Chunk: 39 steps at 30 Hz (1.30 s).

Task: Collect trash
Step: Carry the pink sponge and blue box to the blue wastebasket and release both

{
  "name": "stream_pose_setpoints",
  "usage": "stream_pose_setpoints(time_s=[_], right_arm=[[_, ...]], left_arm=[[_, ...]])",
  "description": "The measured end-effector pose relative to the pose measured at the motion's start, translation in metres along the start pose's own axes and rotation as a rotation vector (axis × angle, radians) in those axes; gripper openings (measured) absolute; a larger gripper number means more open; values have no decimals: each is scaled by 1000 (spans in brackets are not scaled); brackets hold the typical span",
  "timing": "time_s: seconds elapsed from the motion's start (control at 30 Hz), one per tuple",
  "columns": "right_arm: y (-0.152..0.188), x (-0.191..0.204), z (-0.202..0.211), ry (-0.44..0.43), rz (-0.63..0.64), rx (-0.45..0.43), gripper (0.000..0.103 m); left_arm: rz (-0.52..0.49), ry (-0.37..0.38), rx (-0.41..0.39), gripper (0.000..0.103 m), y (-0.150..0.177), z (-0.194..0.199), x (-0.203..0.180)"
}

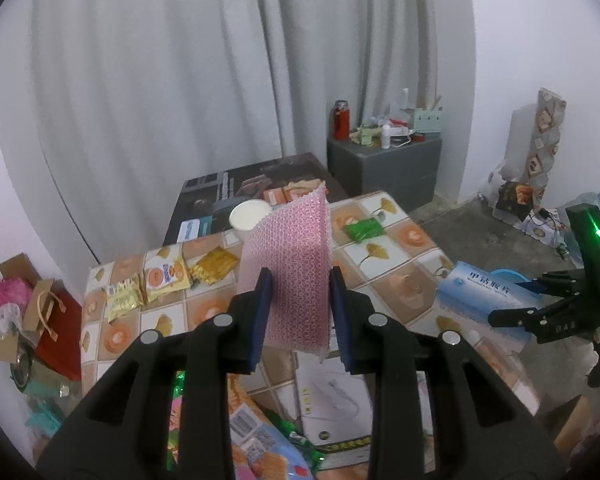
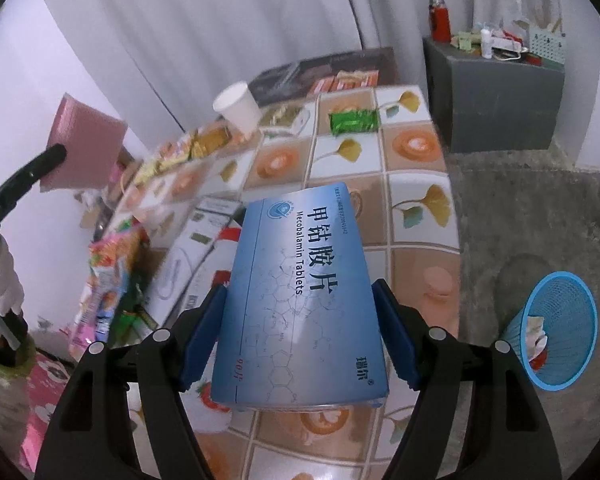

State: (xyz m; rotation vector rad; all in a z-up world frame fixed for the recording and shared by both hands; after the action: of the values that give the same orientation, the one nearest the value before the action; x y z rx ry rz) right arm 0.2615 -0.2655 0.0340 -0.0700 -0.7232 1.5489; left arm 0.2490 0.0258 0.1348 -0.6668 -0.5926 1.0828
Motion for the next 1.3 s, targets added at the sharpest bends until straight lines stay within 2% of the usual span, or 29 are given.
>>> stream_pose_setpoints(time_s=[0.17, 0.4, 0.6, 0.73, 0.8, 0.97, 1.07, 1.1, 1.13, 1.17, 1.2, 1.23, 1.27, 1.3], right_arm=[[12, -24, 36, -3, -43, -63, 71], [43, -92, 85, 39, -173, -135, 71], [82, -181, 114, 87, -376, -176, 71], [108, -237, 120, 94, -523, -193, 71], [121, -267, 116, 86, -601, -197, 71], [141, -325, 94, 45, -751, -214, 71], [147, -361, 80, 35, -823, -234, 71], [148, -375, 75, 44, -848, -242, 72], [149, -394, 66, 50, -879, -253, 72], [151, -406, 60, 56, -897, -255, 73], [153, -422, 50, 80, -916, -243, 75], [154, -431, 43, 109, -929, -227, 75], [160, -444, 34, 179, -957, -202, 75], [162, -448, 31, 203, -964, -193, 75]], left_arm=[[-41, 37, -17, 27, -15, 13, -33], [-117, 186, 10, 27, -38, -3, -116], [-179, 407, 121, 27, -56, -53, -220], [-181, 563, 265, 27, -62, -106, -301], [-186, 610, 335, 27, -62, -132, -336], [-218, 663, 433, 27, -56, -187, -406], [-206, 666, 458, 29, -51, -217, -444], [-194, 669, 463, 32, -49, -226, -451], [-169, 677, 476, 44, -46, -240, -462], [-152, 680, 488, 51, -43, -252, -472], [-143, 673, 495, 55, -40, -262, -480], [-132, 664, 498, 55, -37, -273, -488], [-123, 667, 500, 55, -33, -280, -494], [-116, 675, 502, 55, -32, -283, -497]])
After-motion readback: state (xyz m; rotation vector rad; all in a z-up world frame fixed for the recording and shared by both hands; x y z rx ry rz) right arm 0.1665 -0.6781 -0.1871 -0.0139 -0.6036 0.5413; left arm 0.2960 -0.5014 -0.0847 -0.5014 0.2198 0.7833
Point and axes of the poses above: each gripper's, at about its wrist camera, not at the fingertips, and z roughly against the way its jaws point, x to its left, y to its underside, the point moved 1 cm from there along -z, roughly the way its jaws point, and after that the axes turned 7 degrees about x, right-handed, at the moved point
